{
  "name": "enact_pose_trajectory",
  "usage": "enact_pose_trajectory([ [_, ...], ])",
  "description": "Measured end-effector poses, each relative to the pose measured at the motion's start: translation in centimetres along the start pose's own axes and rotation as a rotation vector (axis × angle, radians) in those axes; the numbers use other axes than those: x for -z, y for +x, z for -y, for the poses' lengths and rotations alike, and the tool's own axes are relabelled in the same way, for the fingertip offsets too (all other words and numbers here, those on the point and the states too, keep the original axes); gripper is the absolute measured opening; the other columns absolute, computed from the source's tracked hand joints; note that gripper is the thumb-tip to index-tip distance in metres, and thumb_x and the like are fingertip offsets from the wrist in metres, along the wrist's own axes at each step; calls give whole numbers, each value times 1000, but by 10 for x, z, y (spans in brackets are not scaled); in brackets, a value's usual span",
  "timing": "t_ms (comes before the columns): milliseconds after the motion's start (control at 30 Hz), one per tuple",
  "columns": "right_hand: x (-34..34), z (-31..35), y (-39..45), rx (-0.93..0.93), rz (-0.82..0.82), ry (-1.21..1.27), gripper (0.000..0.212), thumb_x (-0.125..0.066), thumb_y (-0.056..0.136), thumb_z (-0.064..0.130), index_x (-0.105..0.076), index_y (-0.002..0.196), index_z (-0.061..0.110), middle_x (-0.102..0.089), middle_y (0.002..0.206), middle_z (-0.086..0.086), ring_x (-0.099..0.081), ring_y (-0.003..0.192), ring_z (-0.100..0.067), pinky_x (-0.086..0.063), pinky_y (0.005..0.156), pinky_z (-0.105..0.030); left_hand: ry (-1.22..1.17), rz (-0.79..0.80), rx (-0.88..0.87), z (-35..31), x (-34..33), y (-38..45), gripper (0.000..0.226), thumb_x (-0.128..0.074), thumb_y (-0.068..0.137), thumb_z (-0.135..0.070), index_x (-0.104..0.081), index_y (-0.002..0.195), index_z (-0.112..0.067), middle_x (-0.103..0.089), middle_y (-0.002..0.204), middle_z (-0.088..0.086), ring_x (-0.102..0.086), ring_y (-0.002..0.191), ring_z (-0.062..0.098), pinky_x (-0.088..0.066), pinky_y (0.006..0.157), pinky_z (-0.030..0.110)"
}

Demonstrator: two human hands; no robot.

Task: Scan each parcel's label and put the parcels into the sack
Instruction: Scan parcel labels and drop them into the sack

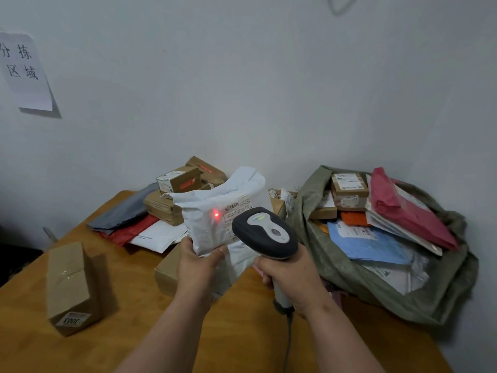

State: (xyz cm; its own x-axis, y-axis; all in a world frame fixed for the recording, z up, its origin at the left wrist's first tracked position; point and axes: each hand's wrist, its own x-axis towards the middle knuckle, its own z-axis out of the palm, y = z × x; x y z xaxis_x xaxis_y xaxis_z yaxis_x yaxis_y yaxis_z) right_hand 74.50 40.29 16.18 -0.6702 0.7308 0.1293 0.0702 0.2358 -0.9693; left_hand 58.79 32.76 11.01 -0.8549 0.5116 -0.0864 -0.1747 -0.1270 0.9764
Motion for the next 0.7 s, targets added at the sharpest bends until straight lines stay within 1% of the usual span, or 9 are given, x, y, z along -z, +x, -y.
enact_pose_trajectory([
  [67,0,0,1,-1,-1,11,26,-66,72,10,-57,48,15,-53,50,-11,-51,53,-17,-47,55,-29,-11,11,-2,0,0,1,50,-81,81,-22,-45,110,-41,-53,99,-23,-52,88,4,-48,65,31],
  [167,-1,1,1,2,-29,21,23,-65,67,15,-56,46,13,-53,49,-12,-51,53,-19,-47,54,-29,-22,25,2,1,-1,2,50,-81,82,-19,-48,113,-39,-55,101,-22,-54,89,4,-49,67,31],
  [300,-1,0,3,-18,-49,-7,24,-65,65,21,-55,44,15,-54,48,-8,-52,50,-15,-47,53,-24,-5,32,-11,2,-3,2,41,-80,82,-14,-52,96,-39,-61,97,-18,-59,86,6,-48,62,28],
  [433,0,-4,5,-42,-47,-8,24,-67,66,24,-57,45,20,-56,49,-6,-54,51,-12,-49,54,-21,-9,51,-3,3,-5,4,40,-80,83,-14,-51,95,-39,-62,98,-16,-60,86,9,-47,60,27],
  [500,1,-9,7,-58,-60,-2,22,-68,67,26,-59,48,21,-57,50,-4,-56,53,-11,-49,54,-19,-23,77,9,5,-6,7,41,-80,83,-16,-50,101,-38,-61,102,-15,-60,89,11,-48,62,29],
  [567,2,-14,9,-85,-88,13,18,-71,70,23,-62,55,22,-60,54,0,-59,57,-9,-50,54,-17,-29,102,45,5,-7,11,47,-79,84,-19,-47,114,-35,-58,104,-15,-57,90,11,-49,64,32],
  [633,5,-21,13,-127,-141,68,19,-73,74,15,-63,60,22,-63,56,4,-62,57,-6,-48,53,-16,-63,115,100,5,-10,16,54,-79,83,-19,-47,125,-30,-59,109,-9,-58,92,16,-51,65,35],
  [700,9,-29,15,-173,-204,145,22,-74,77,7,-67,59,19,-69,59,7,-66,58,-2,-48,51,-13,-124,125,157,5,-15,22,55,-78,84,-15,-49,129,-26,-62,113,-2,-61,95,22,-52,63,36],
])
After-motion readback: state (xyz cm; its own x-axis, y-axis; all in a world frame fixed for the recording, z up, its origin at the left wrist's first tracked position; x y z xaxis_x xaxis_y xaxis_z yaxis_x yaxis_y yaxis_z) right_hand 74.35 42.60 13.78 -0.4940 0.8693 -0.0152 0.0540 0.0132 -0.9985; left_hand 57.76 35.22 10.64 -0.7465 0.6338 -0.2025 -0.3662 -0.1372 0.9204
